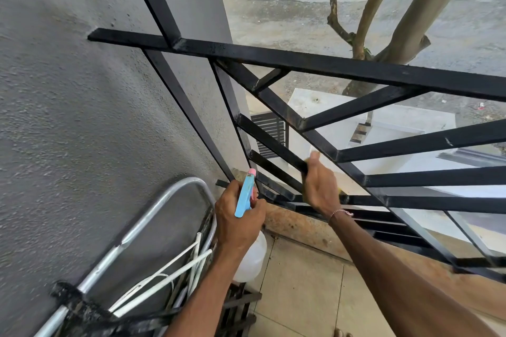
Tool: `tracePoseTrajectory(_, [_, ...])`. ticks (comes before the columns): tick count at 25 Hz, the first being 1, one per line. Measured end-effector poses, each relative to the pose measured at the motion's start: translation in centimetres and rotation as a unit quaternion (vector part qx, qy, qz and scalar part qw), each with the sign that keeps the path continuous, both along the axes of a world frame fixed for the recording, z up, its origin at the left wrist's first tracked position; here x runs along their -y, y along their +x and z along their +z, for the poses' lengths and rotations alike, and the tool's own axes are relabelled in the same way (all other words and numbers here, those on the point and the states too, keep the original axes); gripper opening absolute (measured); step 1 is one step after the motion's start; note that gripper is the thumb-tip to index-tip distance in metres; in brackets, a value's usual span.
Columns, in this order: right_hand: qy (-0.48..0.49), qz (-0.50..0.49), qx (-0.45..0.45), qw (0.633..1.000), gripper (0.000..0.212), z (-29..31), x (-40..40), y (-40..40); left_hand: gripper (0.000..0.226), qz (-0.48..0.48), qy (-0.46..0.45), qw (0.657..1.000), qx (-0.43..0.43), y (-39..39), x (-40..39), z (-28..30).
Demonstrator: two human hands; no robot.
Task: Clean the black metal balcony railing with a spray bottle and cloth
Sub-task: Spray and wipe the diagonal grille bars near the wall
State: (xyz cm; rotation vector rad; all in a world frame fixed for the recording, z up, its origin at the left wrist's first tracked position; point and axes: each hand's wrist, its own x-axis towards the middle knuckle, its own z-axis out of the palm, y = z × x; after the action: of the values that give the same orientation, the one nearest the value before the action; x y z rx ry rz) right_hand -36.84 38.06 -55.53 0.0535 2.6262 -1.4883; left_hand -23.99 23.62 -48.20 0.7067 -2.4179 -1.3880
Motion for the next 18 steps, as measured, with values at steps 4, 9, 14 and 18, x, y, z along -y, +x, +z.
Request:
tracePoseTrajectory(4, [-0.058,0.119,-0.133,0.982,0.049,5.9,6.0,-0.2,0.033,0.011,0.008,1.0,-0.005,-0.4,-0.8,1.2])
tracePoseTrajectory(9, [-0.1,0.151,-0.223,0.958,0.032,9.8,8.4,1.0,0.027,0.019,0.01,1.0,-0.014,0.1,-0.3,2.4])
tracePoseTrajectory(14, [-0.267,0.169,-0.028,0.948,0.041,12.7,4.6,6.9,0.033,0.048,-0.004,0.999,-0.024,0.4,0.4,3.9])
tracePoseTrajectory(18, [-0.495,0.042,0.214,0.841,0.045,15.7,1.3,10.7,0.026,0.042,0.001,0.999,-0.016,1.1,0.4,5.5])
